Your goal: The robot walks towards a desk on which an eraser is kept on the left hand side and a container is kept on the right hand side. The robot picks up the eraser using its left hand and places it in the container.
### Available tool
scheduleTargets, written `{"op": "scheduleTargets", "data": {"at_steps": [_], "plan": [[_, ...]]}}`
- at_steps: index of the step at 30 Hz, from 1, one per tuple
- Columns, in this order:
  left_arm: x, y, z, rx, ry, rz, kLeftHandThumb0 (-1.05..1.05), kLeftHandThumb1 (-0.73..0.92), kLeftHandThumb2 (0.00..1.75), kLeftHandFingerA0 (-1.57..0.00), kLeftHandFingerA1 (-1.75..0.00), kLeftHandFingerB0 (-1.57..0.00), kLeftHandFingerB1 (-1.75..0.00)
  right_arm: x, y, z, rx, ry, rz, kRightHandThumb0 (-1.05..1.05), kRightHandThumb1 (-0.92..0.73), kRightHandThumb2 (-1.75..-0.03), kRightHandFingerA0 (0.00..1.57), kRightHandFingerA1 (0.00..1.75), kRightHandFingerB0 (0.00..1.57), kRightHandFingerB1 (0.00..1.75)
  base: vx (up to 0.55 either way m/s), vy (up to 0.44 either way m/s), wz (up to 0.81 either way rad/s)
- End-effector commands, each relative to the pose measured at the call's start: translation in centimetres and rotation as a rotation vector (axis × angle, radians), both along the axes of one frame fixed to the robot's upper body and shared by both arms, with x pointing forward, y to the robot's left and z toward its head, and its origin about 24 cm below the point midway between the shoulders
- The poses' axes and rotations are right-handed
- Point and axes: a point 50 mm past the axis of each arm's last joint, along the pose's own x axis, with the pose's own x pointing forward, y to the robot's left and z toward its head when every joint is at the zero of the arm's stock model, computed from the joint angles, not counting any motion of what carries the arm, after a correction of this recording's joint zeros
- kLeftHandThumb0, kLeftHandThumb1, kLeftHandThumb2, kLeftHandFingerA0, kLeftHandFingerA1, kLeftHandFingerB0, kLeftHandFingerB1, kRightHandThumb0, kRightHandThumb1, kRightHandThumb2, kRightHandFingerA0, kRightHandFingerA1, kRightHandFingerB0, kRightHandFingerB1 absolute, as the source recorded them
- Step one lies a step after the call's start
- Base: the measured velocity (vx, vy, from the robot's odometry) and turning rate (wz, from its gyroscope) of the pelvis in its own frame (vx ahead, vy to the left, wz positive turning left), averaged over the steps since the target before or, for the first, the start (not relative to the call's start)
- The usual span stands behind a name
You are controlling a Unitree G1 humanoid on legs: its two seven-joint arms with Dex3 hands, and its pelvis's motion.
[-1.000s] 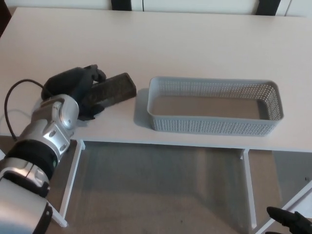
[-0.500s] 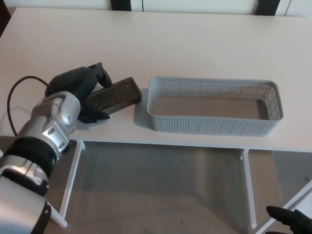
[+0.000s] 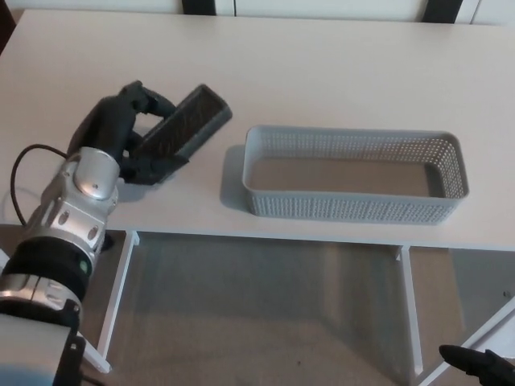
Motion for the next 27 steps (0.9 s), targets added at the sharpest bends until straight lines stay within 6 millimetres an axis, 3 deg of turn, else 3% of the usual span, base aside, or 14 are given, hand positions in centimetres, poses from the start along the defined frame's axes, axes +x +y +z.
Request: {"op": "scheduleTargets", "data": {"at_steps": [1,3,7,12,13,17,18,19,21,23,24,25,26,27], "plan": [[0.2,0.5,0.9,-0.055,-0.046,0.03,-0.13,0.81,0.68,-0.77,-1.54,-0.64,-1.11,-0.1,-0.3,0.2,-0.011,-0.001,-0.001,-0.39,-0.74,-0.6,0.5,0.59,0.44,0.52,0.0,0.0,0.0],[0.4,0.3,1.5,-0.055,-0.074,0.006,-0.15,0.82,0.64,-0.85,-1.49,-0.7,-1.09,0.0,-0.3,0.3,-0.021,-0.003,0.008,-0.39,-0.74,-0.6,0.51,0.59,0.44,0.52,0.0,0.0,0.0],[0.8,-0.7,2.7,0.013,-0.099,-0.076,-0.12,0.82,0.66,-0.73,-1.57,-0.67,-1.09,0.1,-0.3,0.3,-0.029,-0.005,0.019,-0.4,-0.74,-0.61,0.49,0.59,0.42,0.52,0.0,0.0,0.0],[1.2,-3.0,4.5,0.098,-0.157,-0.204,-0.12,0.86,0.5,-0.57,-1.75,-0.49,-1.38,0.1,-0.2,0.3,-0.023,0.0,0.021,-0.4,-0.74,-0.6,0.5,0.61,0.43,0.53,0.0,0.0,0.0],[1.3,-3.7,4.9,0.119,-0.167,-0.229,-0.15,0.82,0.55,-0.64,-1.66,-0.55,-1.24,0.1,-0.3,0.3,-0.024,0.001,0.019,-0.41,-0.74,-0.6,0.5,0.61,0.43,0.53,0.0,0.0,0.0],[1.5,-6.1,5.9,0.177,-0.2,-0.313,-0.11,0.76,0.59,-0.68,-1.59,-0.61,-1.27,0.2,-0.3,0.3,-0.028,0.002,0.023,-0.42,-0.74,-0.6,0.5,0.6,0.43,0.52,0.0,0.0,0.0],[1.6,-6.8,6.1,0.198,-0.206,-0.335,-0.29,0.66,0.61,-0.78,-1.56,-0.68,-0.9,0.2,-0.3,0.3,-0.026,0.001,0.024,-0.41,-0.74,-0.6,0.5,0.6,0.43,0.53,0.0,0.0,0.0],[1.6,-7.1,6.2,0.204,-0.206,-0.345,-0.21,0.73,0.59,-0.65,-1.63,-0.76,-0.74,0.2,-0.3,0.3,-0.024,0.0,0.024,-0.41,-0.74,-0.6,0.5,0.6,0.43,0.53,0.0,0.0,0.0],[1.7,-8.0,6.4,0.201,-0.191,-0.362,-0.24,0.76,0.61,-0.65,-1.62,-0.76,-0.71,0.1,-0.4,0.3,-0.027,0.001,0.029,-0.41,-0.74,-0.6,0.49,0.59,0.43,0.53,0.0,0.0,0.0],[1.6,-9.2,6.5,0.242,-0.214,-0.39,-0.13,0.86,0.5,-0.55,-1.75,-0.57,-1.29,0.2,-0.4,0.4,-0.028,0.001,0.031,-0.41,-0.74,-0.6,0.49,0.58,0.44,0.53,0.0,0.0,0.0],[1.6,-9.7,6.6,0.262,-0.219,-0.407,-0.2,0.8,0.61,-0.63,-1.61,-0.63,-1.21,0.2,-0.4,0.4,-0.028,0.001,0.032,-0.41,-0.74,-0.6,0.49,0.58,0.44,0.52,0.0,0.0,0.0],[1.5,-10.2,6.5,0.253,-0.215,-0.415,-0.16,0.8,0.62,-0.66,-1.62,-0.58,-1.4,0.2,-0.4,0.4,-0.026,0.002,0.031,-0.41,-0.74,-0.6,0.49,0.58,0.43,0.52,0.0,0.0,0.0],[1.5,-10.4,6.5,0.253,-0.22,-0.425,-0.34,0.63,0.88,-0.92,-1.33,-0.66,-1.16,0.2,-0.4,0.4,-0.025,0.002,0.032,-0.41,-0.74,-0.6,0.5,0.59,0.44,0.52,0.0,0.0,0.0],[1.4,-10.8,6.5,0.255,-0.231,-0.443,-0.26,0.78,0.62,-0.68,-1.65,-0.63,-1.22,0.3,-0.4,0.4,-0.024,0.001,0.033,-0.41,-0.74,-0.6,0.5,0.59,0.44,0.52,0.0,0.0,0.0]]}}
